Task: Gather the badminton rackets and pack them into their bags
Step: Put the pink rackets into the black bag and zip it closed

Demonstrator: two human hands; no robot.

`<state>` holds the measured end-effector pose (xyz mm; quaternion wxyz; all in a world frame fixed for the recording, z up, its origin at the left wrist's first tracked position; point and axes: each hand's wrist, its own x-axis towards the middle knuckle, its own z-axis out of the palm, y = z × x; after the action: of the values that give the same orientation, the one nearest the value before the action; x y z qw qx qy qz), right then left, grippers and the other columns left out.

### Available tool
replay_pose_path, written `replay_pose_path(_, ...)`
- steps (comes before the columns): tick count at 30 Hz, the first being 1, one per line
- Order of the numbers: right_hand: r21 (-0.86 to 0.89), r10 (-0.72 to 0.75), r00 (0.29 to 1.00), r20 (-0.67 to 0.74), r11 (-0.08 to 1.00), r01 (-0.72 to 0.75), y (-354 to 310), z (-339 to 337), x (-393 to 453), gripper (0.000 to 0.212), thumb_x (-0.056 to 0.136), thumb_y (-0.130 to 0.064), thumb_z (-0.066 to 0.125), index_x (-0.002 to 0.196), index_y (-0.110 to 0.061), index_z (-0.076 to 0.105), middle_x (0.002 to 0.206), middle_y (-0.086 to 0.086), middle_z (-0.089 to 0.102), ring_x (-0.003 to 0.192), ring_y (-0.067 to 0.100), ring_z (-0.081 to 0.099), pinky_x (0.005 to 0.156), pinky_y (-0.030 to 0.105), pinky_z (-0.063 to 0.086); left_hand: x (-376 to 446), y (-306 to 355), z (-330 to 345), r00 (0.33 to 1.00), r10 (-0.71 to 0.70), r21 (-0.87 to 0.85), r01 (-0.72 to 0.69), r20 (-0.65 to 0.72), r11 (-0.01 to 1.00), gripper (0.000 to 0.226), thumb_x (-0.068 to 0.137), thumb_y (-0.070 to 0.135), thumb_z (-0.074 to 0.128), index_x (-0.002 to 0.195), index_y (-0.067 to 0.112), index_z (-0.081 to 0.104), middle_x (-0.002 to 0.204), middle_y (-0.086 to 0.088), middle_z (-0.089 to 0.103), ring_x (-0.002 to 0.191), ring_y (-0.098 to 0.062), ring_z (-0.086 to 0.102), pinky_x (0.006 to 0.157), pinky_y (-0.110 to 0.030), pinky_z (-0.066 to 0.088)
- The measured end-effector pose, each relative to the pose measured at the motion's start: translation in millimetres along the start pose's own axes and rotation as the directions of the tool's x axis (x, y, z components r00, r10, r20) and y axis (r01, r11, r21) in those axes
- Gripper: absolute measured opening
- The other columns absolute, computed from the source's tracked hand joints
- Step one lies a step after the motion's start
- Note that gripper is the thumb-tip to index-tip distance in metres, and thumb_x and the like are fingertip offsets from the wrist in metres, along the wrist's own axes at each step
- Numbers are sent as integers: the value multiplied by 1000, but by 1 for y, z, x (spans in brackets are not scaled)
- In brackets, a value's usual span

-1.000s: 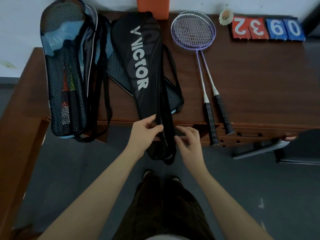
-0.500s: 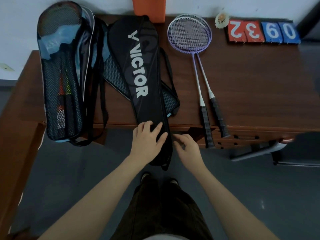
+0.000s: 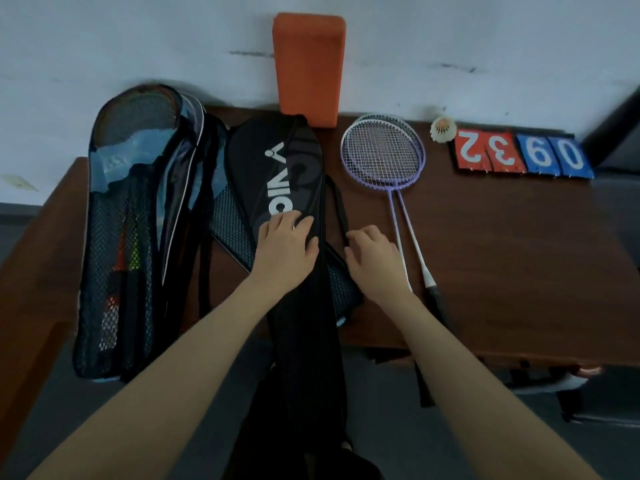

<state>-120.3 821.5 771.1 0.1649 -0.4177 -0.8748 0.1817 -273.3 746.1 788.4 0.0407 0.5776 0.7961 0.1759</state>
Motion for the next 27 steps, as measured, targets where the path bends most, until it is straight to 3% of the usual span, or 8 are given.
replay_pose_path(4, -36, 100, 994, -31, 994, -101, 4, 9, 90, 32, 93, -23, 49, 123, -14, 55, 119, 6, 54, 109, 26, 52, 93, 41, 34, 81, -39, -3, 999, 43, -20, -44, -9, 999, 41, 92, 28, 49, 130, 13, 51, 134, -8, 46, 128, -26, 35, 104, -41, 25)
replay_pose_path(10, -5, 258, 964, -59, 966, -259, 6, 43, 206, 29, 92, -27, 49, 117, -16, 57, 115, 5, 56, 108, 25, 51, 97, 42, 27, 200, -88, 22, 985, 130, -18, -128, 115, 992, 43, 95, 31, 44, 136, 18, 44, 139, -4, 41, 130, -24, 30, 105, -39, 23)
replay_pose_path(16, -129, 361, 930, 72, 928, -350, 15, 88, 268, 22, 90, -34, 50, 97, -13, 56, 101, 5, 58, 101, 27, 53, 93, 42, 26, 276, -115, 53, 962, 161, -55, -153, 219, 987, 44, 97, 32, 40, 140, 21, 39, 143, -9, 35, 131, -30, 30, 106, -42, 24)
replay_pose_path(20, 40, 417, 908, -40, 909, -415, 10, 103, 268, 20, 88, -23, 56, 106, -14, 60, 102, 2, 61, 99, 22, 54, 92, 34, 20, 291, -130, 71, 940, 198, -60, -189, 278, 980, 48, 97, 36, 39, 144, 26, 31, 131, -15, 44, 114, -34, 44, 94, -41, 39)
replay_pose_path(23, 32, 251, 945, -210, 968, -250, -4, 107, 261, 20, 81, -11, 60, 101, -11, 64, 92, 3, 63, 86, 23, 59, 82, 29, 21, 293, -140, 73, 908, 297, -35, -301, 296, 953, 50, 97, 41, 34, 145, 37, 21, 126, -14, 44, 107, -33, 43, 85, -41, 45)
replay_pose_path(27, -40, 25, 948, -317, 998, -40, -9, 112, 251, 21, 75, -10, 59, 95, -13, 67, 84, -1, 63, 76, 20, 58, 79, 33, 29, 307, -152, 63, 899, 295, -249, -220, 322, 943, 41, 98, 42, 31, 138, 41, 35, 116, -6, 50, 104, -24, 46, 85, -35, 44)
